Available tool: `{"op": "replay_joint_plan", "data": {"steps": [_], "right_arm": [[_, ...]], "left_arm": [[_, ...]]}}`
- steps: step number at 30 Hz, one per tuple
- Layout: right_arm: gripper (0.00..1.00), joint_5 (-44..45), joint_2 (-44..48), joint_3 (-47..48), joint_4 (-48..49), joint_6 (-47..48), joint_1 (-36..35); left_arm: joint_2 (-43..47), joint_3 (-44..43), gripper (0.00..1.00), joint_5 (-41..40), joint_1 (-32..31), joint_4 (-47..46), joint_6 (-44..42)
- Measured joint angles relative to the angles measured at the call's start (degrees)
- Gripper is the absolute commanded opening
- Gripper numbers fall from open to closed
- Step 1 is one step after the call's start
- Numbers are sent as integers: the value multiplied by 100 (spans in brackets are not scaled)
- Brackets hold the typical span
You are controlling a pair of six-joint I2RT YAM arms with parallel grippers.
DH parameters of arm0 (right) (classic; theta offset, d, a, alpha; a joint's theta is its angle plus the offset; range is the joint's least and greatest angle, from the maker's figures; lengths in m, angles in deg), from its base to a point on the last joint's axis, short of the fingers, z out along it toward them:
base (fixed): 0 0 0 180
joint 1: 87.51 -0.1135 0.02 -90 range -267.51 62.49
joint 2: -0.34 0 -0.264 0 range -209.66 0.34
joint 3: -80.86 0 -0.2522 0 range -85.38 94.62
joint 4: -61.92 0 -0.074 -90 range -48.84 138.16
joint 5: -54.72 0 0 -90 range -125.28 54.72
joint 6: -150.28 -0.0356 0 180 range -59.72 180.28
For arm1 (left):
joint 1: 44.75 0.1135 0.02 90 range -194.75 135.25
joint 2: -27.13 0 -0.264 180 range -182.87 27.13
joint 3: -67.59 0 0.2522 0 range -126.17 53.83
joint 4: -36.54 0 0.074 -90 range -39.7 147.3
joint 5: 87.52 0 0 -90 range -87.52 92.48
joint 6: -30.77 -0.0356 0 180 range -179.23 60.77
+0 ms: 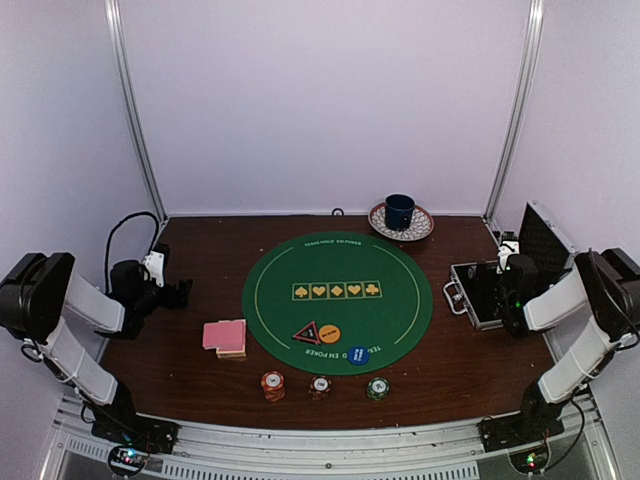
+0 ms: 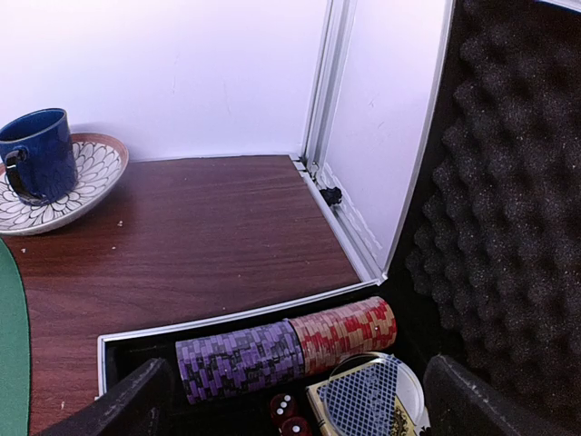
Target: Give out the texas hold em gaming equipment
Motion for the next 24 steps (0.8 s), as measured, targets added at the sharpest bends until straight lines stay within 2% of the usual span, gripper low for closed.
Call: {"op": "replay_joint_plan", "data": {"steps": [13, 15, 17, 24], "right_arm": [[99, 42, 98, 7, -157, 28, -46], [100, 138, 457, 87, -699, 50, -122], [100, 216, 962, 459, -1639, 11, -201], [100, 284, 2135, 2284, -4105, -291, -369]], "left_arm": [[7, -7, 98, -2, 0, 33, 0], [105, -120, 98, -4, 0, 391, -2], [337, -459, 98, 46, 0, 1156, -66], [1141, -1880, 98, 177, 0, 3517, -437]]}}
